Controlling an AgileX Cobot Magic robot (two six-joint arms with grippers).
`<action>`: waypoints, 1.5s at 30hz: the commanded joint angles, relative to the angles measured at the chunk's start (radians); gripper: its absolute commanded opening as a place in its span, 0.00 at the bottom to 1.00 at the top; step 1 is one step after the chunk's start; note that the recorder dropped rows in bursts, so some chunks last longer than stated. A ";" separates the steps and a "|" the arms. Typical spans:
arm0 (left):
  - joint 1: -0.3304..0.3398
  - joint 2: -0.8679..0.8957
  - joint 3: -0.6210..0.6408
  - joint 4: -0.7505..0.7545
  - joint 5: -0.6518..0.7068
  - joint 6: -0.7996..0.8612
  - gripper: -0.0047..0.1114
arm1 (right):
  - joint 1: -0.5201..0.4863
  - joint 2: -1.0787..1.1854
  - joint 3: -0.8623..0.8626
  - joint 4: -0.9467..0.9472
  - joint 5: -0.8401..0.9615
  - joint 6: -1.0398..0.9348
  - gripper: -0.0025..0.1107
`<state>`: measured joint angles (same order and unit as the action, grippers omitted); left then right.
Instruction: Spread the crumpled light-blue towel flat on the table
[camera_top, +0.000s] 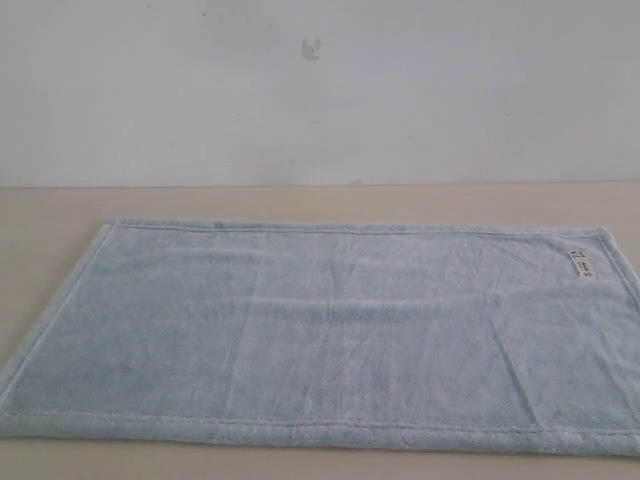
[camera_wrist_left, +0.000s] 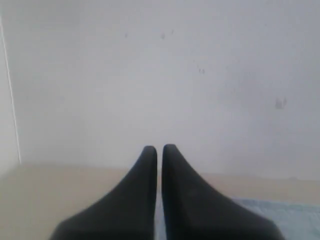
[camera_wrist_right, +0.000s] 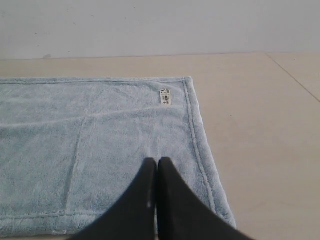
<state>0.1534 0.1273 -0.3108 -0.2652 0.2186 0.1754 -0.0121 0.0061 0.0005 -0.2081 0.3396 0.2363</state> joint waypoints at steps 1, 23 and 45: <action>0.035 -0.127 0.179 0.165 0.097 -0.267 0.08 | 0.000 -0.006 0.000 -0.006 -0.003 -0.010 0.02; -0.135 -0.127 0.311 0.193 0.096 -0.263 0.08 | 0.000 -0.006 0.000 -0.006 -0.014 -0.009 0.02; -0.135 -0.127 0.311 0.199 0.096 0.028 0.08 | 0.000 -0.006 0.000 -0.006 -0.014 -0.009 0.02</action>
